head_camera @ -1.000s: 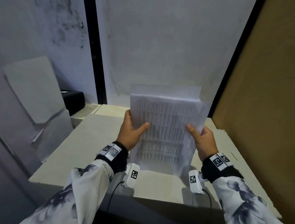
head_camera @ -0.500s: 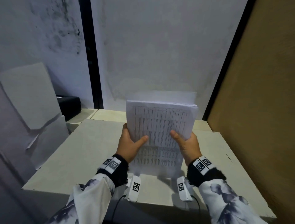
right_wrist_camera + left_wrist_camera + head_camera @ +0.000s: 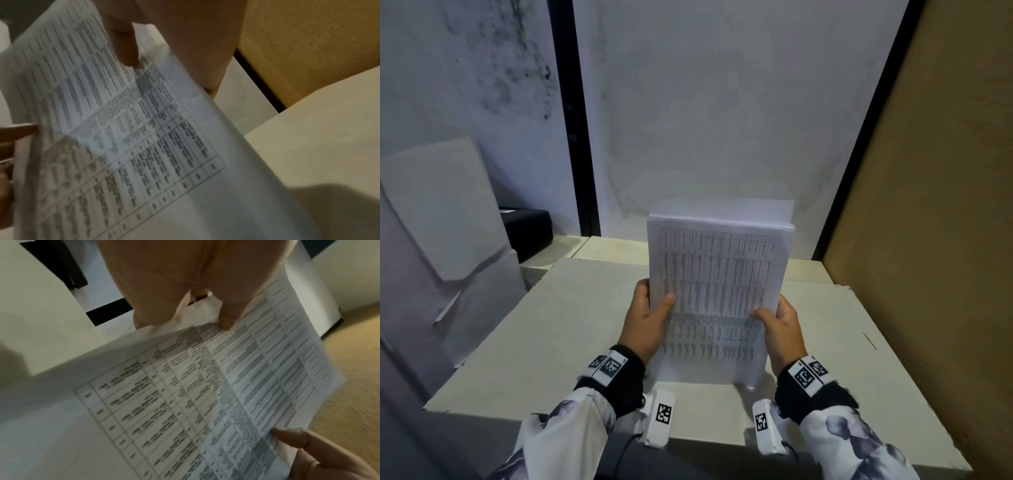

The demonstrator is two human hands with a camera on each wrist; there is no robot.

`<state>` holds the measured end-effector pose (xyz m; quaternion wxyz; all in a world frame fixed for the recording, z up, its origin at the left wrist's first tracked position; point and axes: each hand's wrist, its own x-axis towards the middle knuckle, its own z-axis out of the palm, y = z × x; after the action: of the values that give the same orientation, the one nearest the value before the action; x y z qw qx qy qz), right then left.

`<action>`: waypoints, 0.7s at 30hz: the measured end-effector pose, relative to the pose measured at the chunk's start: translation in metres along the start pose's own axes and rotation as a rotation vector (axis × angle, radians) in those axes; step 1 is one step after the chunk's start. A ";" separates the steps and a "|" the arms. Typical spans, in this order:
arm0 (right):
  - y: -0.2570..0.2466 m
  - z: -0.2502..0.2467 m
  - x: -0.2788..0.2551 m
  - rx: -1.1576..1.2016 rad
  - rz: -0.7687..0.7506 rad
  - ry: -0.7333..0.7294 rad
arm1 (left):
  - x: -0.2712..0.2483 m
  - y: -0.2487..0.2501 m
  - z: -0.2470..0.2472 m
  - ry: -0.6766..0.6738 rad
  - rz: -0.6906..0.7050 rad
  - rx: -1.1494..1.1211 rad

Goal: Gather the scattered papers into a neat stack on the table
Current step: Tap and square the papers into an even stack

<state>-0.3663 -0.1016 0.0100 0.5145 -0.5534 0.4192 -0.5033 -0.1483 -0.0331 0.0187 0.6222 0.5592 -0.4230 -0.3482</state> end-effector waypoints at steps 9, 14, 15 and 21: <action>-0.026 -0.002 0.009 -0.007 -0.102 0.023 | 0.014 0.025 -0.004 0.004 0.101 0.063; -0.026 0.010 0.001 -0.026 -0.082 0.002 | 0.010 0.027 0.001 0.071 0.158 0.107; -0.029 0.010 0.001 -0.023 -0.104 -0.009 | 0.011 0.032 0.002 0.083 0.178 0.084; -0.014 0.007 0.001 -0.030 -0.063 -0.012 | 0.010 0.028 -0.005 0.050 0.130 0.054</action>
<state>-0.3595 -0.1000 0.0246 0.4925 -0.5770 0.4061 -0.5094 -0.1413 -0.0363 0.0480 0.6386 0.5556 -0.4519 -0.2815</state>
